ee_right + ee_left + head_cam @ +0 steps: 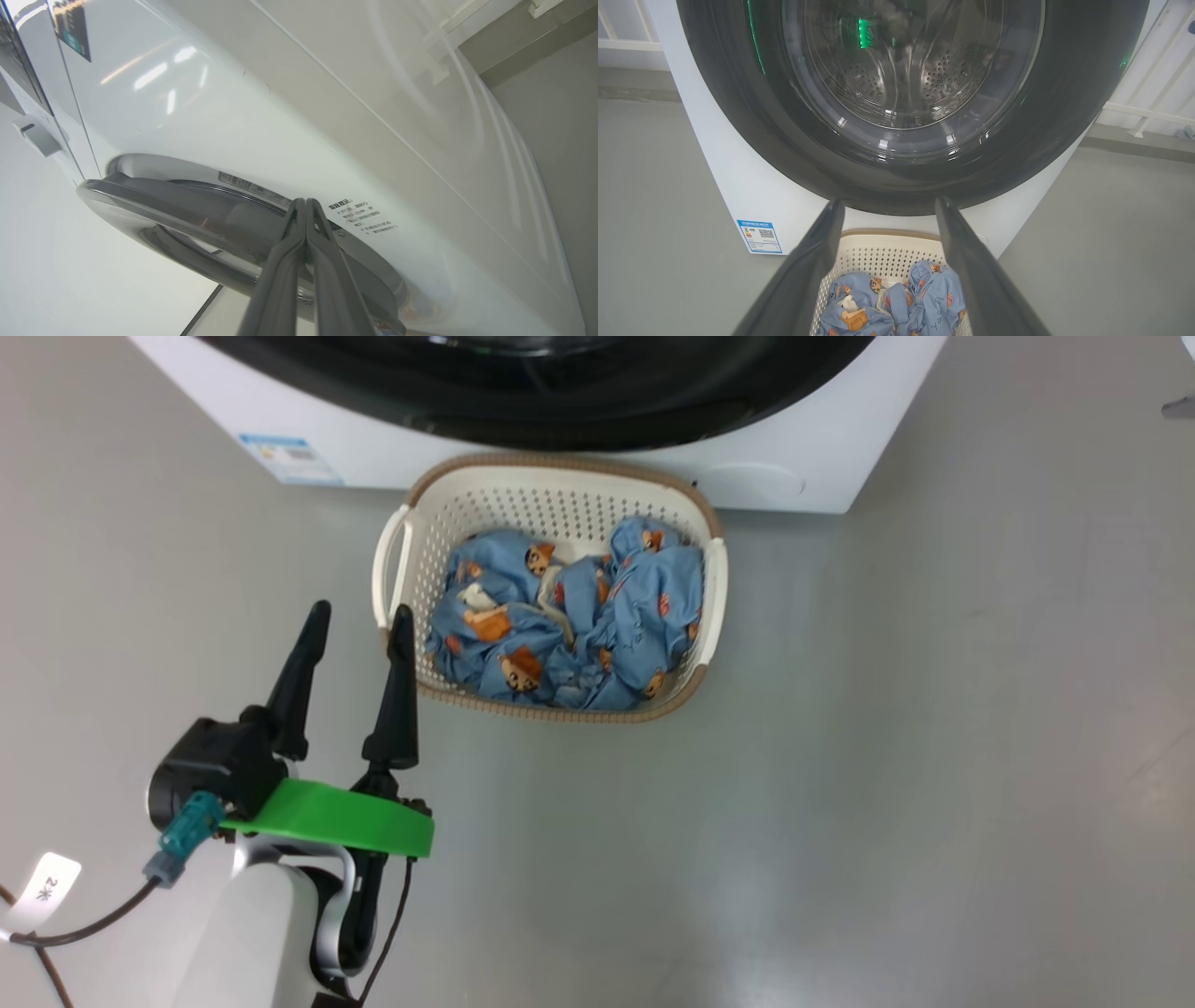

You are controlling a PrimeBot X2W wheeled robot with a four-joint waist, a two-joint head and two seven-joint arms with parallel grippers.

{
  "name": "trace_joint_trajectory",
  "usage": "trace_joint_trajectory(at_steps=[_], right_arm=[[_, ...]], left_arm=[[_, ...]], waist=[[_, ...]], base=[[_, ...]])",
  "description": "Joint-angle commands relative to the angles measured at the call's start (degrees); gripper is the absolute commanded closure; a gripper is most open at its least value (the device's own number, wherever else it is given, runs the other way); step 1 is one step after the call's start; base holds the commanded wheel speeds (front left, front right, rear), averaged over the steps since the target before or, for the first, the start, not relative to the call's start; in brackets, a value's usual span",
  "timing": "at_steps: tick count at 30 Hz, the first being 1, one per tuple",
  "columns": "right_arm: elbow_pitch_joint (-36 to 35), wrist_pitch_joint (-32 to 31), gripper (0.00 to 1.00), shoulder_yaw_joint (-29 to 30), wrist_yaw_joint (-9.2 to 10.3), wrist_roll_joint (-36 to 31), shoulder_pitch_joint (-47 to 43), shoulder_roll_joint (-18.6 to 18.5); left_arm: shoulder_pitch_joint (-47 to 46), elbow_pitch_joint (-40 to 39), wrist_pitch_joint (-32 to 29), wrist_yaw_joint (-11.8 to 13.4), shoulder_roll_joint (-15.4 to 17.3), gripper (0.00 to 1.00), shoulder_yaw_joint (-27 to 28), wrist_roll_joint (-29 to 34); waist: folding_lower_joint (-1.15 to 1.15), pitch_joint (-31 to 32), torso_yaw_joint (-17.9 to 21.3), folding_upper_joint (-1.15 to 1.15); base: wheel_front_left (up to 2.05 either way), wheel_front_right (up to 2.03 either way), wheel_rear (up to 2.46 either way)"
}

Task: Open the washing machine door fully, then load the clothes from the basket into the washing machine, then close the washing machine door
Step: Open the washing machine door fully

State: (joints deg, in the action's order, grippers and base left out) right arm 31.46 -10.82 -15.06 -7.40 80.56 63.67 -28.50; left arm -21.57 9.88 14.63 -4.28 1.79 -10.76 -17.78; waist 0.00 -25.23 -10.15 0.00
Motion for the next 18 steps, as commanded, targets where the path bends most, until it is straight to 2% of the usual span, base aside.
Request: trace_joint_trajectory(at_steps=[1, 6, 13, 18], right_arm=[[-0.82, -1.58, 1.00, -0.27, -0.09, 1.67, 0.90, 0.52], [0.24, -6.89, 1.00, -0.40, -0.09, 5.73, 4.19, 0.78], [2.43, -12.13, 1.00, -1.60, -0.09, 7.70, 9.01, 1.47], [3.58, -13.51, 1.00, -2.18, -0.09, 7.87, 10.68, 1.93]], left_arm=[[-1.30, -1.64, 0.37, 0.33, 1.10, 0.00, 1.34, -0.44], [-1.80, -1.79, 0.37, 0.69, 1.10, 0.00, 0.81, -1.09], [-1.88, -2.04, 0.37, 1.28, 1.10, 0.00, -0.05, -2.28], [-1.88, -1.92, 0.37, 1.47, 1.09, 0.00, -0.65, -2.74]], waist=[[0.00, -1.74, -1.31, 0.00], [0.00, -3.22, -2.50, 0.00], [0.00, -4.37, -3.90, 0.00], [0.00, -4.56, -4.42, 0.00]], base=[[0.00, 0.00, 0.00], [0.00, 0.00, 0.00], [0.00, 0.00, 0.00], [0.00, 0.00, 0.00]])
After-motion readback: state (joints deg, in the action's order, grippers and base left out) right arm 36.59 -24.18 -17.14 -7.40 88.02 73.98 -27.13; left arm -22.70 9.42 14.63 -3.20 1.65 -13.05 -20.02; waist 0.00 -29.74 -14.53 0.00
